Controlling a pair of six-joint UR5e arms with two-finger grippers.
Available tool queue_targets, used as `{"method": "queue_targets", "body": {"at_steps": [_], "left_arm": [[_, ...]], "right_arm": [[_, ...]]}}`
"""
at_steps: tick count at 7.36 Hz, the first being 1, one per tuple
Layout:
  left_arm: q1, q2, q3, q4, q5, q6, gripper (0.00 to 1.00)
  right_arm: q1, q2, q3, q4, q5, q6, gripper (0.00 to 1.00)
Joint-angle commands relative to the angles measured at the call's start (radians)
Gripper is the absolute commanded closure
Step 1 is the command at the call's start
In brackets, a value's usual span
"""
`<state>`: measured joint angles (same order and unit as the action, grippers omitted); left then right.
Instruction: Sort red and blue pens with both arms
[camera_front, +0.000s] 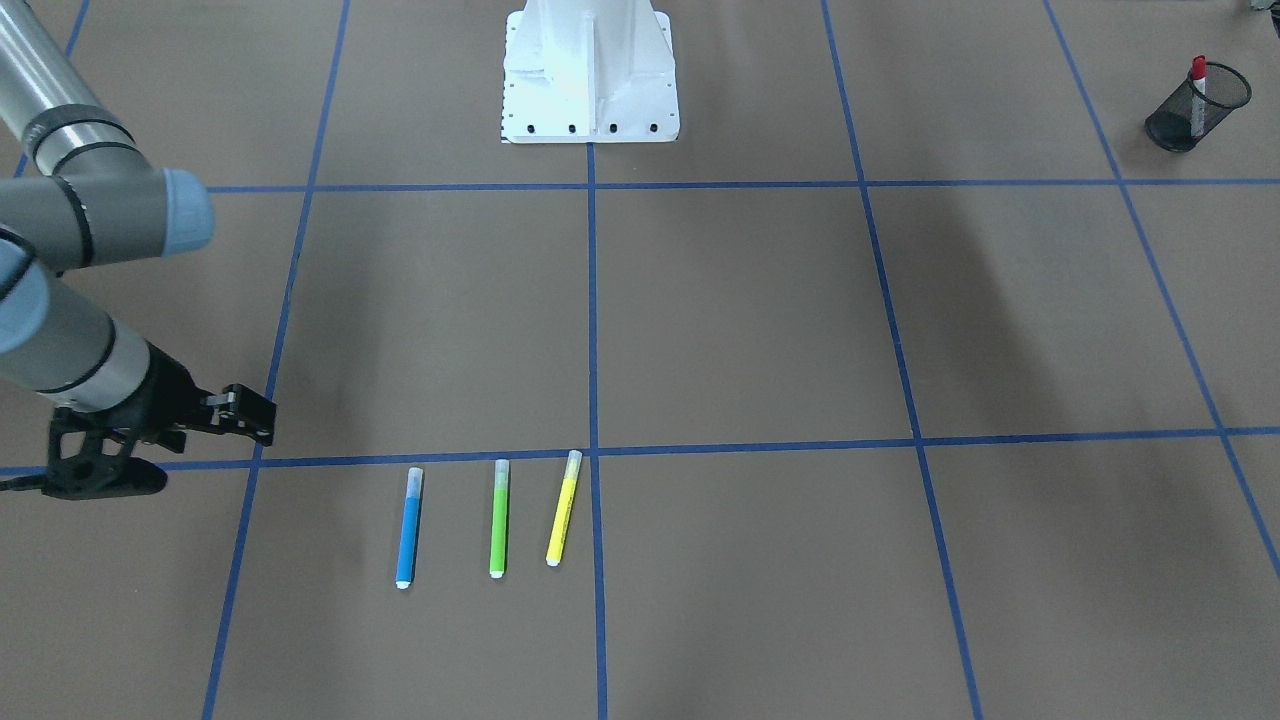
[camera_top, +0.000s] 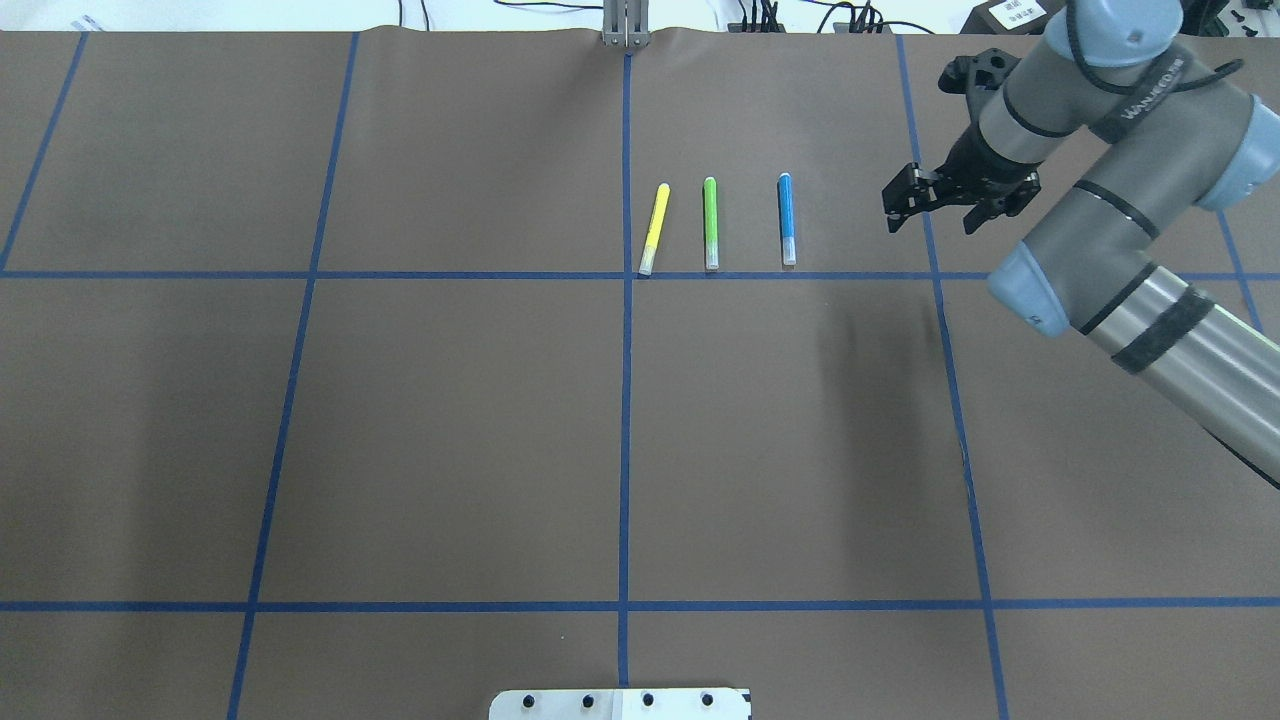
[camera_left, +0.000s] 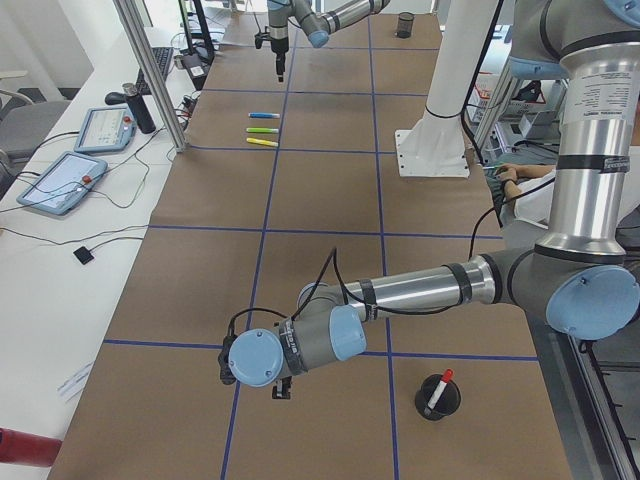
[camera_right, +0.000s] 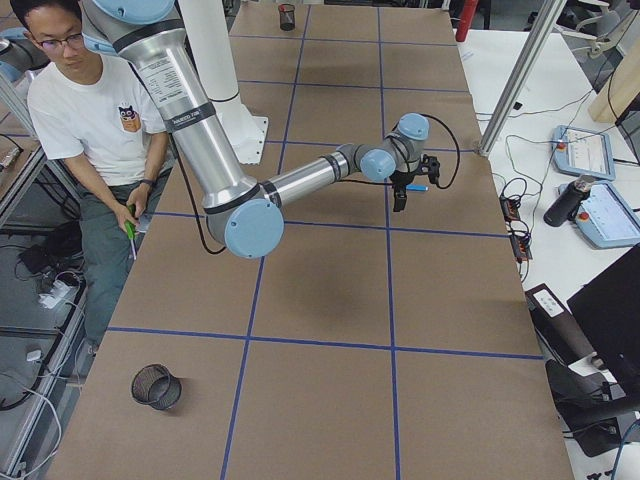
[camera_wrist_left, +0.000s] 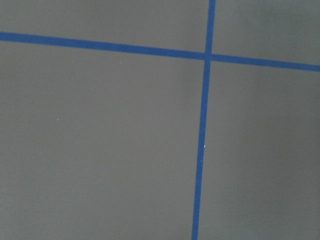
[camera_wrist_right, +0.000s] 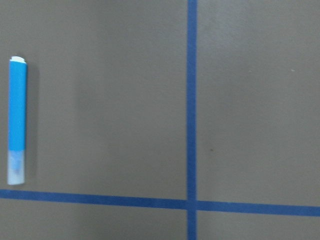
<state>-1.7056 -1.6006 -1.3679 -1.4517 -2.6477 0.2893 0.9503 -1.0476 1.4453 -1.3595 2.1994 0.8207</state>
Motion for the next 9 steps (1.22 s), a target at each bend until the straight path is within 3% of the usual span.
{"method": "queue_targets", "body": {"at_steps": [1,3,9], "left_arm": [[0.001,0.001,-0.002,-0.01,-0.017,-0.006,0.0],[0.004,0.002,0.0,-0.01,-0.027,-0.006,0.0],[0.023,0.002,0.003,-0.009,-0.031,-0.007,0.0]], "right_arm": [[-0.071,0.122,-0.107,0.0,-0.056,0.049,0.01],[-0.114,0.17,-0.205,0.1,-0.073,0.156,0.02],[-0.145,0.236,-0.296,0.117,-0.107,0.186,0.45]]}}
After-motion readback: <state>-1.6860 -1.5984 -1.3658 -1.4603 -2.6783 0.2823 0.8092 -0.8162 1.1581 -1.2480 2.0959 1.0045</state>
